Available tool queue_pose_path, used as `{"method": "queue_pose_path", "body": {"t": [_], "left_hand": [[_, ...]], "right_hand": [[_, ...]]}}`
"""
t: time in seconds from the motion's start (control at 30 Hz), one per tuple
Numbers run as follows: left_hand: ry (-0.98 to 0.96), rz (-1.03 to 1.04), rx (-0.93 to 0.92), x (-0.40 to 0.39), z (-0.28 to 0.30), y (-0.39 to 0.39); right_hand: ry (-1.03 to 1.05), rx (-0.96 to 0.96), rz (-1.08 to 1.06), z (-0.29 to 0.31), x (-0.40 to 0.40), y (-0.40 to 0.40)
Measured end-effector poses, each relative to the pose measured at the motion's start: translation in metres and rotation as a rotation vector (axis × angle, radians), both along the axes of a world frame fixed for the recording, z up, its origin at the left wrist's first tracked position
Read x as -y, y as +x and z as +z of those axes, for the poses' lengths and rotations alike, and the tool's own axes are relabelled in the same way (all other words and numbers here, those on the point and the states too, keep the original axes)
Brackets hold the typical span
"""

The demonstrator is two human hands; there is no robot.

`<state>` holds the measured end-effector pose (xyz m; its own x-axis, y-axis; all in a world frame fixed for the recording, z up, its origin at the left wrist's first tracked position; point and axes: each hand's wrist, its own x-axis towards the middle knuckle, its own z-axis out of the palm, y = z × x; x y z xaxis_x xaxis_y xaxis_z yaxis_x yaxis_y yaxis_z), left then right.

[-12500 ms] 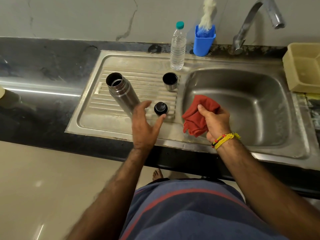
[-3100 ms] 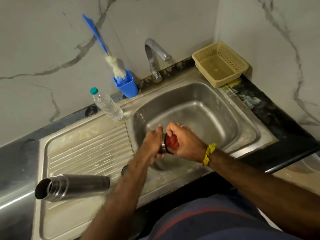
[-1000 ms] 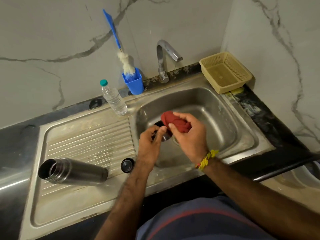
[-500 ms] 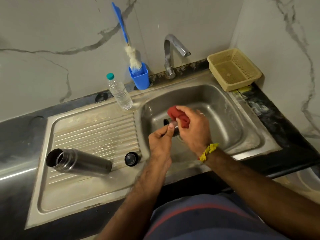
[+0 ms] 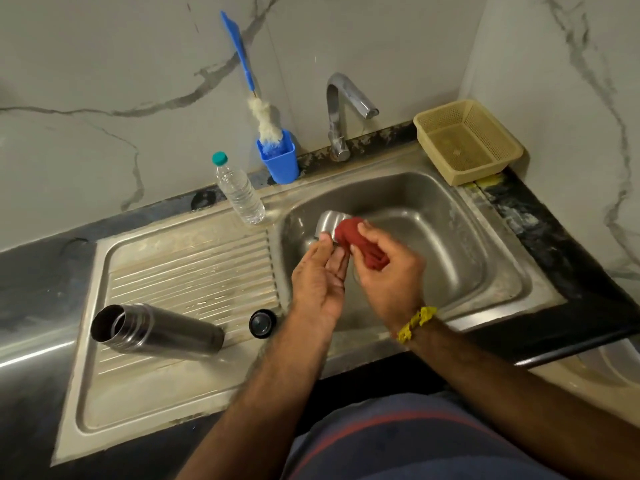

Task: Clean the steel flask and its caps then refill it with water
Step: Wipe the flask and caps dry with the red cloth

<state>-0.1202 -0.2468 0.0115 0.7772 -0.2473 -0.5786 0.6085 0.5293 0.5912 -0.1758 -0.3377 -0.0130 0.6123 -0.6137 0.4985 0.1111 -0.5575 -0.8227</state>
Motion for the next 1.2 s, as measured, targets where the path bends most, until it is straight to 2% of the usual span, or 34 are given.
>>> {"method": "queue_pose_path", "body": {"t": [0.03, 0.13, 0.27, 0.4, 0.53, 0.63, 0.73, 0.77, 0.87, 0.93, 1.03, 1.13, 1.2], "left_hand": [[-0.011, 0.010, 0.007, 0.001, -0.001, 0.000], [-0.010, 0.009, 0.038, -0.001, 0.001, 0.006], [0.039, -0.011, 0.064, -0.008, 0.004, 0.005], [0.062, -0.028, 0.135, -0.018, 0.004, 0.014], [0.133, -0.091, 0.209, -0.026, 0.002, 0.012], [0.144, -0.120, 0.361, -0.035, 0.005, 0.018], [0.362, -0.286, 0.608, -0.041, -0.001, 0.014], [0.437, -0.318, 0.671, -0.042, -0.004, 0.011], [0.582, -0.361, 0.762, -0.046, -0.009, 0.009], [0.664, -0.398, 0.785, -0.047, -0.011, 0.006], [0.767, -0.381, 0.733, -0.042, -0.019, 0.008], [0.790, -0.304, 0.678, -0.042, -0.020, 0.014], [0.788, -0.260, 0.652, -0.041, -0.016, 0.007]], "right_hand": [[0.081, -0.008, -0.002, 0.004, 0.000, 0.002], [0.134, -0.032, 0.058, 0.013, -0.006, 0.000], [0.496, -0.166, -0.011, 0.016, 0.005, 0.011], [0.603, -0.206, 0.104, 0.015, 0.008, 0.011], [0.808, -0.198, 0.133, 0.017, 0.015, 0.018], [0.793, -0.240, 0.276, 0.014, 0.018, 0.014], [0.831, -0.337, 0.282, 0.015, 0.028, 0.017], [0.758, -0.327, 0.286, 0.017, 0.033, 0.020], [0.370, -0.319, 0.367, 0.028, 0.038, 0.022], [0.245, -0.361, 0.395, 0.029, 0.037, 0.023], [0.148, -0.385, 0.327, 0.024, 0.026, 0.032], [-0.216, -0.300, 0.362, 0.020, 0.006, 0.021], [-0.311, -0.268, 0.356, 0.015, 0.004, 0.013]]}}
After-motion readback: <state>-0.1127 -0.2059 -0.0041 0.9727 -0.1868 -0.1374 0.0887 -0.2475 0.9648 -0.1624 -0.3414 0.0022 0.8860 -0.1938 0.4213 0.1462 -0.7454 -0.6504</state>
